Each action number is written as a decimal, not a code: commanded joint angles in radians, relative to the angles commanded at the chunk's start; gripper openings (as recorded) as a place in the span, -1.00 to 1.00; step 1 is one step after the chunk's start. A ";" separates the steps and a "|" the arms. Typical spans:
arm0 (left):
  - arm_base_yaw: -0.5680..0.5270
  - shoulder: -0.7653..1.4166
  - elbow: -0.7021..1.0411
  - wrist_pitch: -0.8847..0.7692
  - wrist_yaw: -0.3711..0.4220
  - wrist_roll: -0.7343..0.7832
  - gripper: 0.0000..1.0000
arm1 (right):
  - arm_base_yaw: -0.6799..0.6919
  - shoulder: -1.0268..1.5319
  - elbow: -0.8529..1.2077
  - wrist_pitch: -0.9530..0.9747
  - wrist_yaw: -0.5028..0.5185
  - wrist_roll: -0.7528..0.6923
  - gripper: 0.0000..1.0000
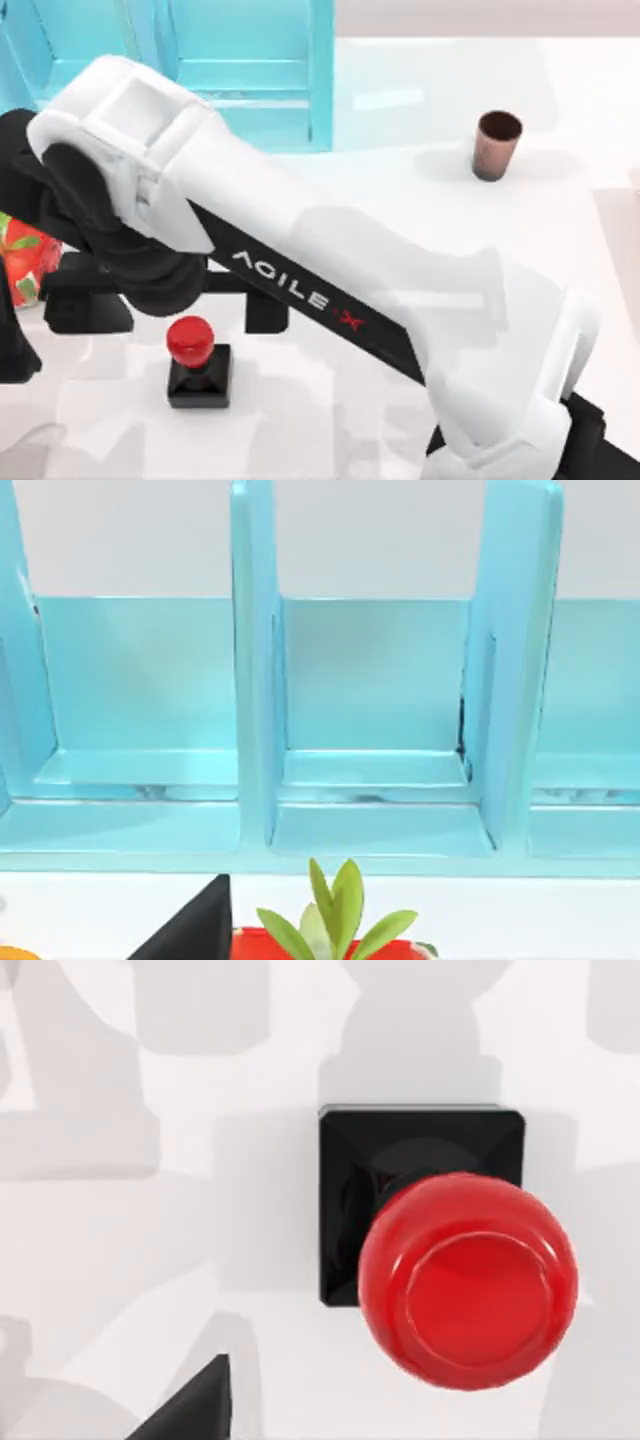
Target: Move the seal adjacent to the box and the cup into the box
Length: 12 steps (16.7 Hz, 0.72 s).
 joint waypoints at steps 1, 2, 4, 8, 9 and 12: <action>0.000 0.000 0.000 0.000 0.000 0.000 1.00 | 0.005 0.011 0.023 -0.004 0.003 0.007 1.00; 0.000 0.000 0.000 0.000 0.000 0.000 1.00 | 0.008 0.017 0.038 -0.006 0.005 0.012 1.00; 0.000 0.000 0.000 0.000 0.000 0.000 1.00 | 0.008 0.018 0.038 -0.006 0.005 0.012 1.00; 0.000 0.000 0.000 0.000 0.000 0.000 1.00 | 0.003 0.018 0.039 -0.005 0.004 0.010 1.00; 0.000 0.000 0.000 0.000 0.000 0.000 1.00 | 0.003 0.031 0.053 -0.008 0.004 0.009 1.00; 0.000 0.000 0.000 0.000 0.000 0.000 1.00 | 0.000 0.124 0.157 -0.027 0.006 0.004 1.00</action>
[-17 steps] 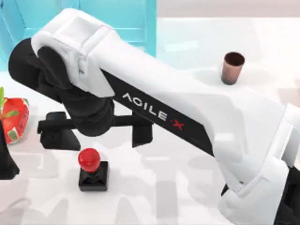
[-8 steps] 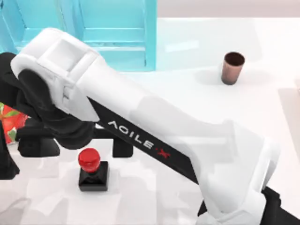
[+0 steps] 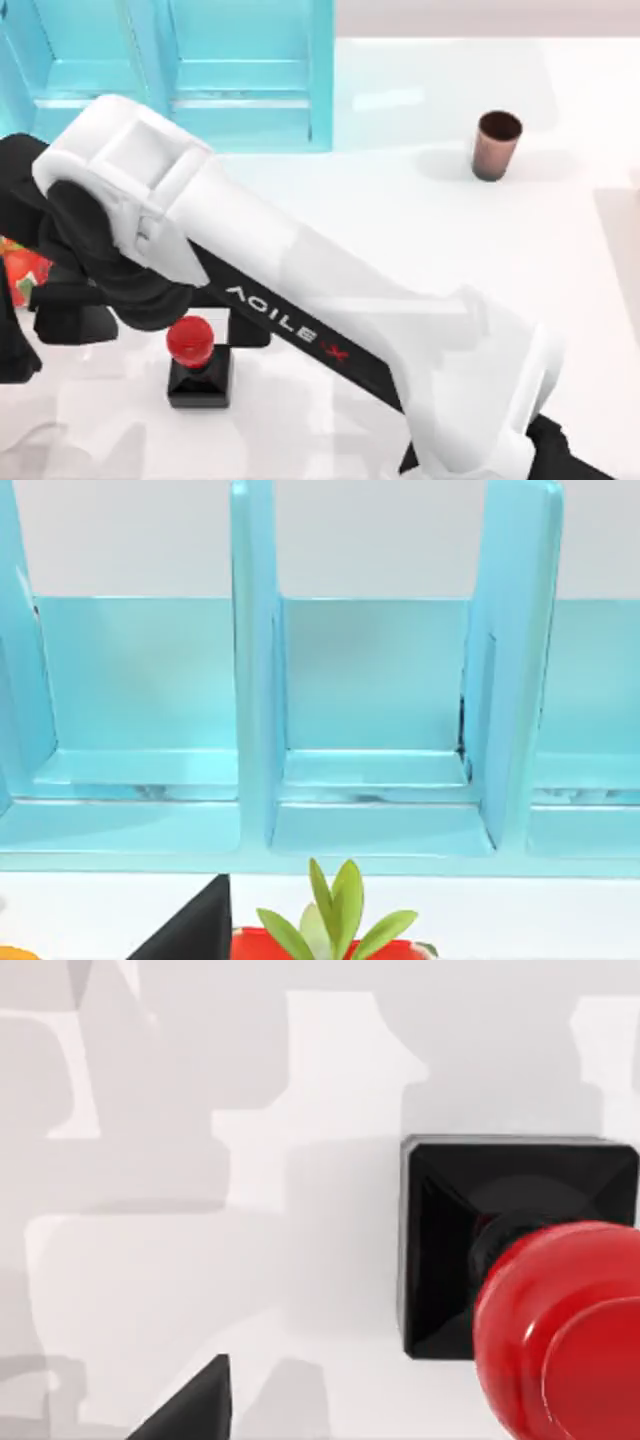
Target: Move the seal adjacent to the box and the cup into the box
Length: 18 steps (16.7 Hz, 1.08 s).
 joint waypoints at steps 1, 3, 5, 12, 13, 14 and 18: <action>0.000 0.000 0.000 0.000 0.000 0.000 1.00 | -0.002 0.042 0.055 -0.008 0.000 -0.002 1.00; 0.000 0.000 0.000 0.000 0.000 0.000 1.00 | -0.008 0.129 0.173 -0.025 0.001 -0.008 1.00; 0.000 0.000 0.000 0.000 0.000 0.000 1.00 | -0.015 0.205 0.261 -0.037 0.002 -0.015 1.00; 0.000 0.000 0.000 0.000 0.000 0.000 1.00 | -0.020 0.256 0.315 -0.046 0.002 -0.020 0.85; 0.000 0.000 0.000 0.000 0.000 0.000 1.00 | -0.020 0.256 0.315 -0.046 0.002 -0.020 0.70; 0.000 0.000 0.000 0.000 0.000 0.000 1.00 | -0.020 0.256 0.315 -0.046 0.002 -0.020 0.55; 0.000 0.000 0.000 0.000 0.000 0.000 1.00 | -0.020 0.256 0.315 -0.046 0.002 -0.020 -0.06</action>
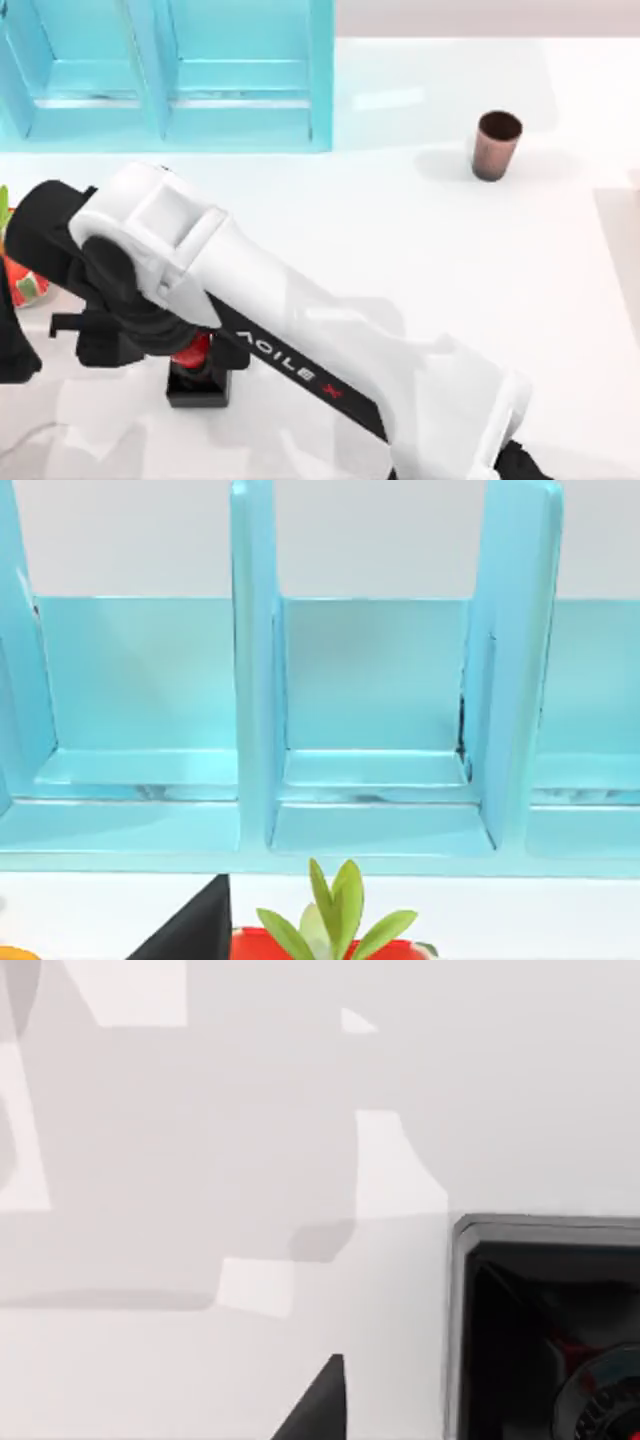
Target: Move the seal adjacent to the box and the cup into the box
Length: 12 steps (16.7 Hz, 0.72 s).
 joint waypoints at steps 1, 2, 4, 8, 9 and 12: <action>0.000 0.000 0.000 0.000 0.000 0.000 1.00 | 0.000 0.000 0.000 0.000 0.000 0.000 -0.21; 0.000 0.000 0.000 0.000 0.000 0.000 1.00 | 0.000 0.000 0.000 0.000 0.000 0.000 -0.36; 0.000 0.000 0.000 0.000 0.000 0.000 1.00 | 0.000 0.000 0.000 0.000 0.000 0.000 -0.66; 0.000 0.000 0.000 0.000 0.000 0.000 1.00 | 0.000 0.000 0.000 0.000 0.000 0.000 -1.00; 0.000 0.000 0.000 0.000 0.000 0.000 1.00 | 0.000 0.000 0.000 0.000 0.000 0.000 -1.00; 0.000 0.000 0.000 0.000 0.000 0.000 1.00 | 0.000 0.000 0.000 0.000 0.000 0.000 -1.00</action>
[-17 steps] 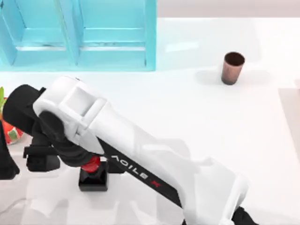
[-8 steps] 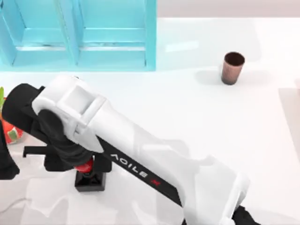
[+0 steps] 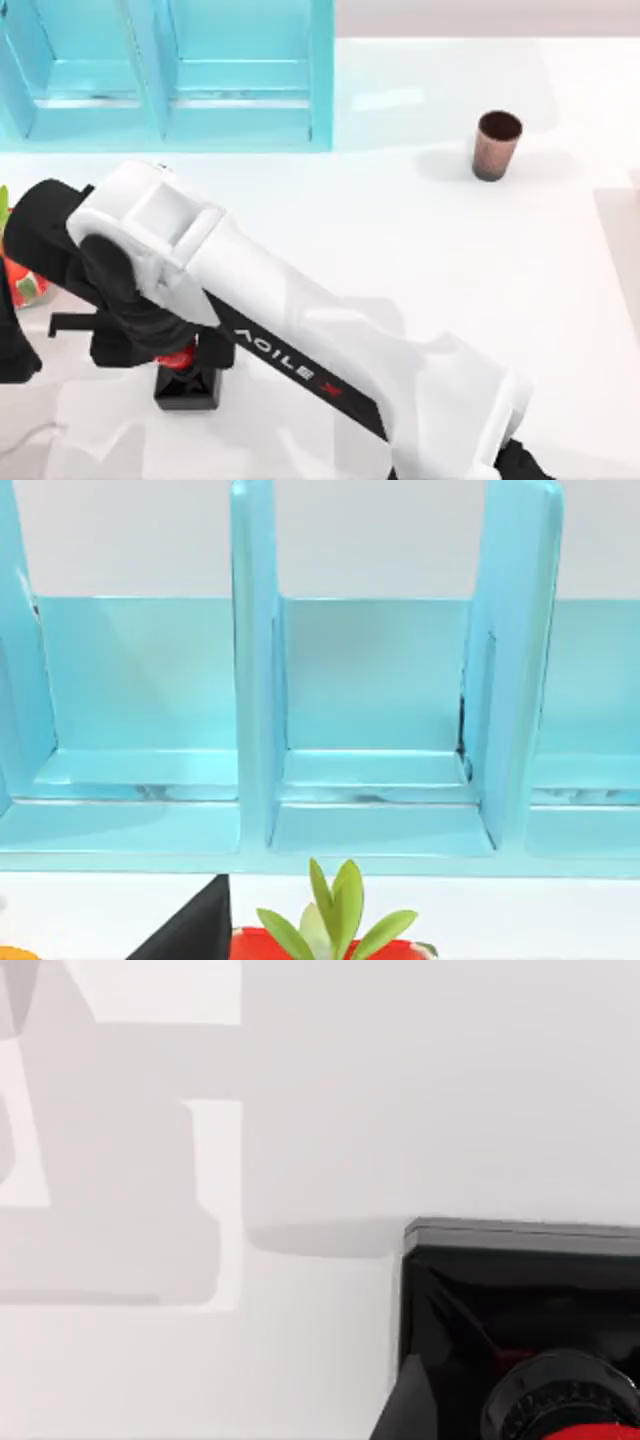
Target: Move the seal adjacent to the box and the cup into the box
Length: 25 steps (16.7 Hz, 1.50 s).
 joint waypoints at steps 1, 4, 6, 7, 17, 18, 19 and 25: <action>0.000 0.000 0.000 0.000 0.000 0.000 1.00 | 0.000 0.000 0.000 0.000 0.000 0.000 -1.00; 0.000 0.000 0.000 0.000 0.000 0.000 1.00 | 0.011 -0.013 -0.013 0.063 -0.008 0.001 -1.00; 0.000 0.000 0.000 0.000 0.000 0.000 1.00 | 0.009 -0.042 -0.044 0.079 -0.009 -0.003 -1.00; 0.000 0.000 0.000 0.000 0.000 0.000 1.00 | 0.007 -0.068 -0.074 0.094 -0.010 -0.007 -1.00; 0.000 0.000 0.000 0.000 0.000 0.000 1.00 | -0.044 -0.570 -0.881 0.361 -0.026 -0.061 -1.00; 0.000 0.000 0.000 0.000 0.000 0.000 1.00 | -0.050 -0.628 -0.994 0.391 -0.028 -0.068 -1.00; 0.000 0.000 0.000 0.000 0.000 0.000 1.00 | -0.056 -0.687 -1.100 0.421 -0.029 -0.074 -1.00; 0.000 0.000 0.000 0.000 0.000 0.000 1.00 | -0.089 -0.995 -1.530 0.586 -0.038 -0.104 -1.00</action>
